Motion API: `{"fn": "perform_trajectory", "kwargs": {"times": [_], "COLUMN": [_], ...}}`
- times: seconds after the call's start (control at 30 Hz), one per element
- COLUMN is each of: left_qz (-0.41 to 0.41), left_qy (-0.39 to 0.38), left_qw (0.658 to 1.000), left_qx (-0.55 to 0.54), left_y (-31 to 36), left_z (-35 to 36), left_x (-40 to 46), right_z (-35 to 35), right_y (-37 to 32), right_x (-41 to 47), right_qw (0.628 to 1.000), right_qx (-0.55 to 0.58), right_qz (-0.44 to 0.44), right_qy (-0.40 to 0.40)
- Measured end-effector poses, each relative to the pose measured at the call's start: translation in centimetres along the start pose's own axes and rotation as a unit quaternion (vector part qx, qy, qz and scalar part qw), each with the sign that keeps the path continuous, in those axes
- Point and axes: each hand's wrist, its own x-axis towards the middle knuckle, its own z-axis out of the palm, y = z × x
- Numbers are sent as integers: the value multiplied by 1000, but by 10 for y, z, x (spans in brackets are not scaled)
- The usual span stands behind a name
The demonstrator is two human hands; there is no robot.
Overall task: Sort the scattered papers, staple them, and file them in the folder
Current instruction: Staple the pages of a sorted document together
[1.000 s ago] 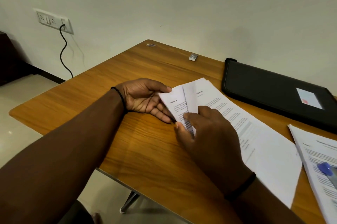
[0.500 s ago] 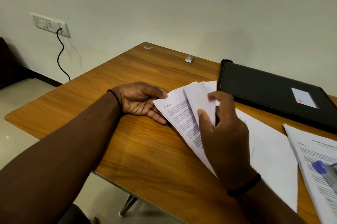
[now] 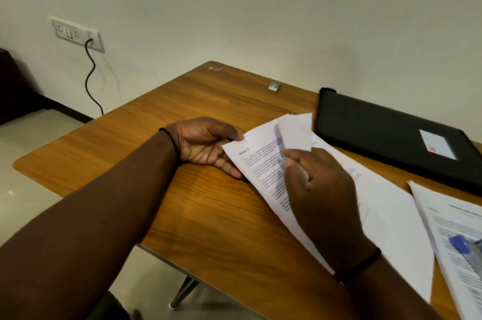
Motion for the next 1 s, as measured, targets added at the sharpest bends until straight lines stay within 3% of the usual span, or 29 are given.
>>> {"fn": "perform_trajectory", "kwargs": {"times": [0.1, 0.17, 0.37, 0.5, 0.77, 0.87, 1.0], "left_qz": [-7, -15, -35, -40, -26, -15, -13], "left_qy": [-8, -13, 58, -9, -125, -138, -148], "left_qw": [1000, 1000, 998, 999, 986, 985, 984], "left_qx": [10, 19, 14, -12, -106, -103, -103], "left_y": [3, 3, -1, -1, -4, -4, -3], "left_z": [5, 6, 5, 4, -13, -12, -12], "left_x": [-4, -4, 2, 0, 10, 11, 11], "right_z": [7, 11, 11, 5, -15, -20, -13], "right_y": [-11, -14, -10, -6, 2, 12, 17], "right_x": [-6, -7, -7, -6, 5, 10, 4], "right_qw": [994, 991, 996, 995, 973, 970, 985], "right_qx": [-38, -62, -39, 40, 122, 123, 85], "right_qz": [-34, -37, -21, 50, 193, 190, 129], "right_qy": [-92, -109, -76, -73, 45, 90, 78]}}
